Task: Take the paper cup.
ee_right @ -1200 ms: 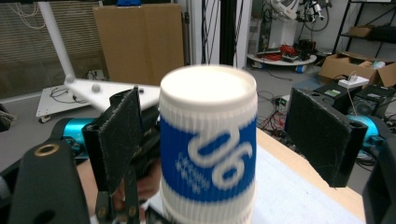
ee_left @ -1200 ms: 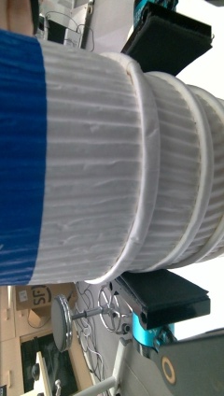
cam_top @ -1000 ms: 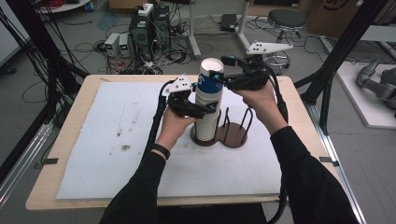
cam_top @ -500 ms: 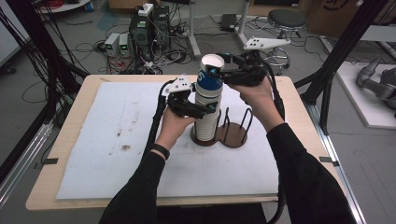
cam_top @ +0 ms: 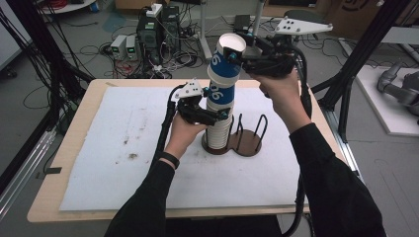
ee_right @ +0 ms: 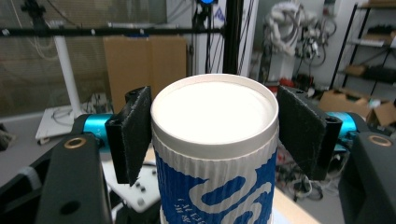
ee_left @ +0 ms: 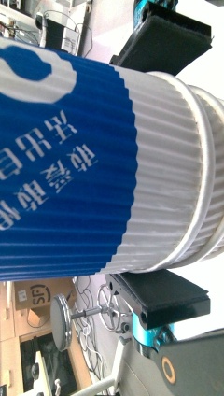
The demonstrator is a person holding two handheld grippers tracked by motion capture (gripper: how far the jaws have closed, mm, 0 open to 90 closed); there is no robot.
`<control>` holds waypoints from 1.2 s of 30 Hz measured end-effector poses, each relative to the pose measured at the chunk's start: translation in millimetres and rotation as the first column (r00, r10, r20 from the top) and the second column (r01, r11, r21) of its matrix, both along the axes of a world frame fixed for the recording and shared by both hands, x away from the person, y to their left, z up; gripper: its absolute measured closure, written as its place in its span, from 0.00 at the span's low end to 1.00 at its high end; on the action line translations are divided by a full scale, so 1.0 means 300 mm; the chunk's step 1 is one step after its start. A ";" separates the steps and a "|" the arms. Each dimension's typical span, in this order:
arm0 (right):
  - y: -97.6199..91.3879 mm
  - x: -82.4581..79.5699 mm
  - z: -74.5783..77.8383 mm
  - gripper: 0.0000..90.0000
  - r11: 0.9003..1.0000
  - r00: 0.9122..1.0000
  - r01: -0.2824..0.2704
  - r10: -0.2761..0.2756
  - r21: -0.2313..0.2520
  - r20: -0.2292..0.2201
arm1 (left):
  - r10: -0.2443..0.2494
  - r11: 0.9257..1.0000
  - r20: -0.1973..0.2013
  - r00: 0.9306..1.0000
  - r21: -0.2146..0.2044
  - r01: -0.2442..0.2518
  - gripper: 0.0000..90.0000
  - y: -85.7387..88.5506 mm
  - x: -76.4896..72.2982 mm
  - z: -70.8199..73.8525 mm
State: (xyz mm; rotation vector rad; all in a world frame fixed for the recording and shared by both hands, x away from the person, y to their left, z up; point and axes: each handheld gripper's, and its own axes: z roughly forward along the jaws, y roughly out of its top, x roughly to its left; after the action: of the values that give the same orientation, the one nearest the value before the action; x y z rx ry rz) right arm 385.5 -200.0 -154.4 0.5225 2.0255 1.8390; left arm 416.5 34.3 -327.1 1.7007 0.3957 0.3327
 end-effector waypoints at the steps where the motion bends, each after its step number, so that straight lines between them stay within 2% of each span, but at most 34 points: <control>1: -0.005 -0.006 0.009 0.34 1.000 1.000 -0.005 0.005 0.013 0.002 | 0.000 1.000 0.002 1.000 0.000 0.000 0.13 0.000 0.000 0.000; 5: -0.027 -0.035 0.035 0.34 0.999 1.000 -0.017 0.016 0.030 0.025 | 0.004 1.000 0.006 1.000 0.001 -0.004 0.13 -0.002 -0.001 -0.001; 12: -0.073 -0.100 0.037 0.34 0.999 0.998 -0.036 0.035 0.009 0.055 | 0.006 1.000 -0.001 1.000 0.005 -0.006 0.13 0.002 -0.004 0.003; 13: -0.094 -0.126 0.028 0.34 0.999 0.997 -0.046 0.045 0.016 0.057 | 0.006 1.000 -0.004 1.000 0.007 -0.006 0.13 0.002 -0.005 0.004; 16: -0.120 -0.162 0.006 0.34 0.998 0.997 -0.058 0.057 0.008 0.054 | 0.009 1.000 -0.008 1.000 0.007 -0.009 0.13 0.001 -0.008 0.006; 21: -0.154 -0.212 -0.059 0.34 0.997 0.996 -0.075 0.074 0.011 0.047 | 0.010 1.000 -0.005 1.000 0.017 -0.010 0.13 0.003 -0.010 0.008; 28: -0.183 -0.238 -0.156 0.34 0.997 0.997 -0.072 0.072 0.010 0.020 | 0.013 1.000 -0.003 1.000 0.019 -0.013 0.13 0.001 -0.010 0.008; 36: -0.188 -0.279 -0.234 0.34 0.995 0.995 -0.097 0.097 0.006 -0.008 | 0.015 1.000 -0.004 1.000 0.023 -0.015 0.13 0.002 -0.012 0.010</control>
State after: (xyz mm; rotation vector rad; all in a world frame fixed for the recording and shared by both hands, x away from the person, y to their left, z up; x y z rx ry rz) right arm 301.7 -256.4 -224.7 0.4414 2.0860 1.9014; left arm 412.9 34.9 -324.2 1.7218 0.4089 0.3459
